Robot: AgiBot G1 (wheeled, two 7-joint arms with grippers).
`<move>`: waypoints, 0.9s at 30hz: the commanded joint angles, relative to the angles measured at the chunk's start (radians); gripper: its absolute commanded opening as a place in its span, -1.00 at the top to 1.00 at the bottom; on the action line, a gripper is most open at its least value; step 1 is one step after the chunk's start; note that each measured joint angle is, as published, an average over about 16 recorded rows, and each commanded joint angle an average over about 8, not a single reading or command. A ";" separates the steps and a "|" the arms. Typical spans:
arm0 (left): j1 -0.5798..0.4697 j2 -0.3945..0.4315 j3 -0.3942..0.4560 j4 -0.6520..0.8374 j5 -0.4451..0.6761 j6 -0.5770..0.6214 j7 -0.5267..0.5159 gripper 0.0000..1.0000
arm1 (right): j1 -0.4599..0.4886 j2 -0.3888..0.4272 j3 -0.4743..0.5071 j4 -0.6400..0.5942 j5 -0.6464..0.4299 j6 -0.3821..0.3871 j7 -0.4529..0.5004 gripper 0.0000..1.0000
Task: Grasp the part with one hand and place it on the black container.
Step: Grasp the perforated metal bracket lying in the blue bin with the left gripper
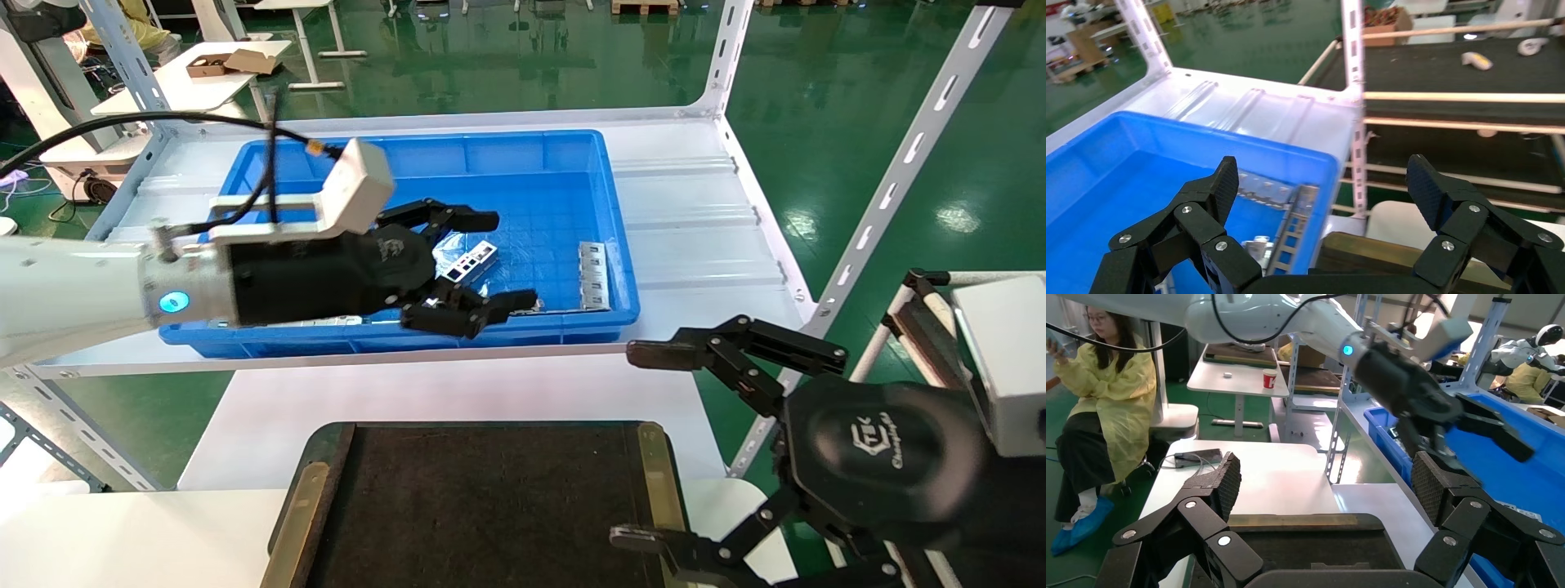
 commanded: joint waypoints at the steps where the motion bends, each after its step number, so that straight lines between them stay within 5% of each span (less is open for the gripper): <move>1: -0.027 0.028 0.007 0.056 0.014 -0.015 0.019 -1.00 | 0.000 0.000 0.000 0.000 0.000 0.000 0.000 -1.00; 8: -0.089 0.115 0.021 0.211 0.049 -0.138 0.068 -1.00 | 0.000 0.000 0.000 0.000 0.000 0.000 0.000 -1.00; 19: -0.098 0.239 0.037 0.348 0.083 -0.535 0.096 -1.00 | 0.000 0.000 -0.001 0.000 0.001 0.000 0.000 -1.00; 27: -0.056 0.246 0.053 0.324 0.094 -0.604 0.078 -1.00 | 0.000 0.000 -0.001 0.000 0.001 0.001 -0.001 -1.00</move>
